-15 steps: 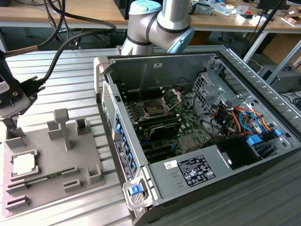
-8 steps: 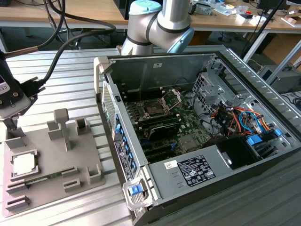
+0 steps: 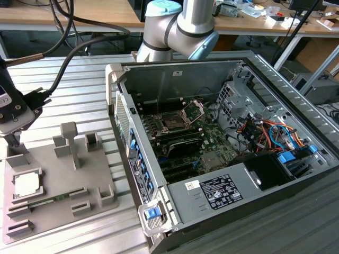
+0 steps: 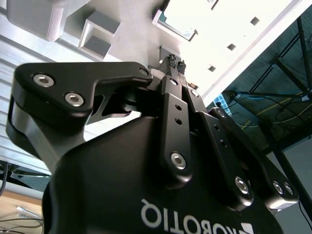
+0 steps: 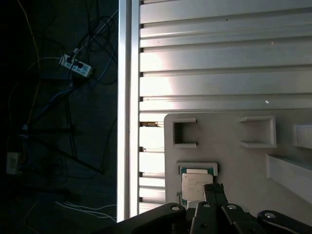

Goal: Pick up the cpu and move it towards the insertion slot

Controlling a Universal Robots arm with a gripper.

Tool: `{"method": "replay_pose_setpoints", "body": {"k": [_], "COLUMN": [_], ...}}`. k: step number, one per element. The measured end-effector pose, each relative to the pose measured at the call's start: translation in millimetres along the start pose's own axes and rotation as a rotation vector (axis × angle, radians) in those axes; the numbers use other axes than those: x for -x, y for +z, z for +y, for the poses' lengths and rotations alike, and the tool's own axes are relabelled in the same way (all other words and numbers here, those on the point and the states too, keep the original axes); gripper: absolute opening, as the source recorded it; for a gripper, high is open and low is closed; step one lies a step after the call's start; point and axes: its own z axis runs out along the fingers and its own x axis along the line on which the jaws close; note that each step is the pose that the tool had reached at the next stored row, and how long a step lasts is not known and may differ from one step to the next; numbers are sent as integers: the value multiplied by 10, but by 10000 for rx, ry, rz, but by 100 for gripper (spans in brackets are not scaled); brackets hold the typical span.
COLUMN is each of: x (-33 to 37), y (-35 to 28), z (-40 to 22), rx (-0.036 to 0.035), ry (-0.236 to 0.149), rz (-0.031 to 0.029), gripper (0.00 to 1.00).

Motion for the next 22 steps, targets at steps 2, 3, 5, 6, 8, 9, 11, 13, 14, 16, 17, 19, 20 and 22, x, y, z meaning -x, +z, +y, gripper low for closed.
{"method": "replay_pose_setpoints", "body": {"k": [2,3,5,6,8,9,11,13,14,16,17,19,20,22], "x": [0,0,0,0,0,0,0,0,0,0,0,0,0,0], "y": [8,14,16,19,22,24,28,32,33,37,39,42,44,54], "z": [0,0,-1,-1,-1,-1,-1,-1,-1,-1,-1,-1,-2,-2], "rx": [0,0,0,0,0,1,0,-1,0,0,0,0,1,1], "ry": [0,0,0,0,0,0,0,1,0,0,0,0,0,0], "rz": [0,0,0,0,0,0,0,0,0,0,0,1,0,0], "gripper": [11,11,11,11,11,11,11,11,11,11,11,11,11,11]}}
